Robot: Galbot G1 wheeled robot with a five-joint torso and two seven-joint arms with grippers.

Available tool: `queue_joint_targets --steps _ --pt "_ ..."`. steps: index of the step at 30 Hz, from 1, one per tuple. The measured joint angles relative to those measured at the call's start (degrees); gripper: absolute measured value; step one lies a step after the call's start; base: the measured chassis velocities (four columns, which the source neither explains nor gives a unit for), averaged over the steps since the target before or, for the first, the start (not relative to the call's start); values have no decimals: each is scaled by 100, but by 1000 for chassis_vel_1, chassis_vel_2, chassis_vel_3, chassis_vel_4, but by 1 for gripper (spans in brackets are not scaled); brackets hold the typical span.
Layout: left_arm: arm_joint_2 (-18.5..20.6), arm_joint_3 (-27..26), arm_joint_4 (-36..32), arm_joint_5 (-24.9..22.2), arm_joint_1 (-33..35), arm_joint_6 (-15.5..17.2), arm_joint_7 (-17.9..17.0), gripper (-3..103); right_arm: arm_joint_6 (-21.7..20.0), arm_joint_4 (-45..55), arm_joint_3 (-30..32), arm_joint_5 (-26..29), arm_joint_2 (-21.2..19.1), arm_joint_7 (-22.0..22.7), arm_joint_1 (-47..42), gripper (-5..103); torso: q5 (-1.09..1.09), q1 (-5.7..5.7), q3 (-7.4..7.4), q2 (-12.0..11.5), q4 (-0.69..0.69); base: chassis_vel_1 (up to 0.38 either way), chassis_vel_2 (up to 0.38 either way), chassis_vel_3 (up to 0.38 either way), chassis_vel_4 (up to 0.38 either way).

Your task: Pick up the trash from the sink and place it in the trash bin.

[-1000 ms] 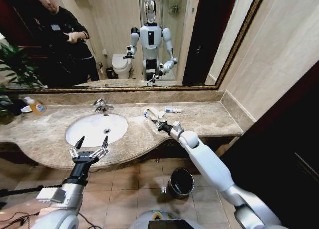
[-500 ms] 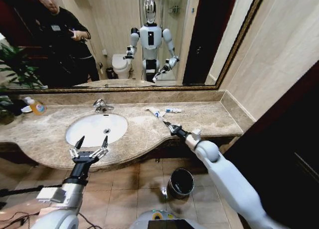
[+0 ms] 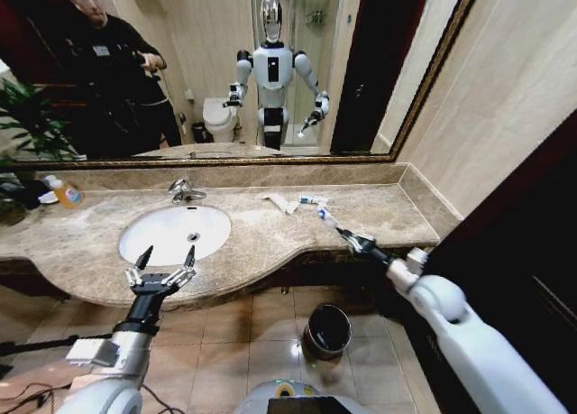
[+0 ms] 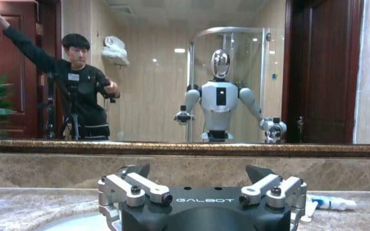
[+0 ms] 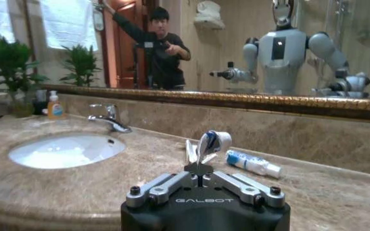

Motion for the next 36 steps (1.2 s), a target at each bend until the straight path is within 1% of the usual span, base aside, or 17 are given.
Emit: queue_joint_targets --steps 3,4,6,7,10,16,19,21,23,25,26,28,30,33,34,35,36 --pt "0 0 -1 0 0 0 0 100 370 -172 306 9 44 -380 -424 0 1 0 0 0 -1 0 0 0 0" --pt "0 0 -1 0 0 0 0 100 370 -172 306 9 44 -380 -424 0 1 0 0 0 -1 0 0 0 0" --pt "0 0 0 0 0 0 0 100 701 -404 379 -69 173 -539 -687 0 1 0 0 0 -1 0 0 0 0" --pt "0 0 0 0 0 0 0 100 701 -404 379 -69 173 -539 -687 0 1 0 0 0 -1 0 0 0 0" --pt "0 0 0 0 0 0 0 100 1058 -844 304 -297 393 -606 -840 0 1 0 0 -1 -1 0 0 0 0" --pt "0 0 -1 0 0 0 0 100 1147 -1319 34 -617 721 -609 -837 0 0 0 1 -1 -1 0 0 0 0" --pt "0 0 0 0 0 0 0 100 1166 -1655 -178 -999 999 -609 -706 0 -1 0 0 -1 0 0 0 0 0" --pt "0 0 -1 0 0 0 0 100 1166 -1791 -246 -1144 1078 -602 -651 0 -1 0 1 -1 0 0 0 0 0" --pt "0 0 0 0 0 0 0 100 1187 -2135 -389 -1473 1237 -522 -507 0 -1 1 0 -1 0 0 0 0 0" --pt "0 0 0 0 0 0 0 100 1353 -2731 -519 -1933 1419 -360 -313 0 0 1 1 -1 0 0 0 0 0" --pt "0 0 0 0 0 0 0 100 1353 -2731 -519 -1933 1419 -360 -313 0 0 1 1 -1 0 0 0 0 0" --pt "0 0 0 0 0 0 0 100 1488 -3413 -574 -2326 1608 -193 -78 0 0 1 1 -1 0 0 0 0 0" --pt "1 0 0 0 0 0 0 100 1513 -3612 -592 -2414 1662 -106 -17 0 0 1 1 -1 0 0 0 0 0" --pt "0 0 0 0 0 0 0 100 1578 -4298 -725 -2507 1818 303 172 0 -4 1 1 -1 0 0 0 0 0" --pt "0 0 0 0 0 0 0 100 1617 -4490 -786 -2539 1870 468 220 0 -2 1 1 -1 0 0 0 0 0" --pt "0 0 0 0 0 0 0 100 1617 -4490 -786 -2539 1870 468 220 0 -2 1 1 -1 0 0 0 0 0" --pt "0 0 -1 0 0 0 0 100 1646 -4675 -871 -2548 1922 656 271 0 2 1 1 -1 -1 0 0 0 0"
